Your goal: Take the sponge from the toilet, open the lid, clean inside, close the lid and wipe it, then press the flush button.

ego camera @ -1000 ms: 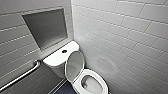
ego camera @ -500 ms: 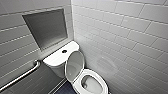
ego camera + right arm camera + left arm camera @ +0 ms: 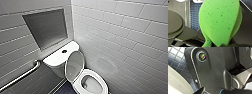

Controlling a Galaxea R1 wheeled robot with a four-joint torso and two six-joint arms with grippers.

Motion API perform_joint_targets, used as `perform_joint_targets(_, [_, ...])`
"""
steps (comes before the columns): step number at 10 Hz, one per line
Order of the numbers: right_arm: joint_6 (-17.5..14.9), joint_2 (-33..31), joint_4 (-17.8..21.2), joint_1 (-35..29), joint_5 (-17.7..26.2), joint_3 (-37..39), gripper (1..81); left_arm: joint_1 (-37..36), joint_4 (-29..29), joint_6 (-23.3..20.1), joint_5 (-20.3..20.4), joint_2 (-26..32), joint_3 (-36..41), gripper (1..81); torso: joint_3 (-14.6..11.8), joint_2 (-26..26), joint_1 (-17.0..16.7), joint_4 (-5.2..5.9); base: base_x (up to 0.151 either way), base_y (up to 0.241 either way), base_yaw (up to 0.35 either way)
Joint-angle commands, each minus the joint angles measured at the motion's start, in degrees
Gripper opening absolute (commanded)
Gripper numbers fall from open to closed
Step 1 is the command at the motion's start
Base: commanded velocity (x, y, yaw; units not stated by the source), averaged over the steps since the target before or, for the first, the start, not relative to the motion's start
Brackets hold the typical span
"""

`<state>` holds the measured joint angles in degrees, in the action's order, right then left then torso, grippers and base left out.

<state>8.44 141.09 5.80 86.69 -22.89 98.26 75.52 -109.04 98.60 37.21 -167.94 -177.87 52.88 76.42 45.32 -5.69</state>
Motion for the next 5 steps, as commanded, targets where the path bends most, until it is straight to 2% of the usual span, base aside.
perform_joint_targets(1, [-0.1,-1.7,-1.4,-0.2,3.5,-1.2,1.0,5.0,16.8,-22.6,-9.2,-7.8,-11.0,81.1,0.0,0.0,0.0,0.0,0.0,0.0,0.0])
perform_joint_targets(2, [-0.1,-1.7,-1.5,-0.1,3.5,-1.2,1.0,6.3,22.9,-28.0,-13.8,-9.6,-11.0,81.1,0.0,0.0,0.0,0.0,0.0,0.0,0.0])
perform_joint_targets(5, [-0.1,-1.5,-1.7,0.2,3.5,-0.8,1.0,9.8,39.8,-50.0,-21.9,-14.0,-10.8,81.1,0.0,0.0,0.0,0.0,0.0,0.0,0.0])
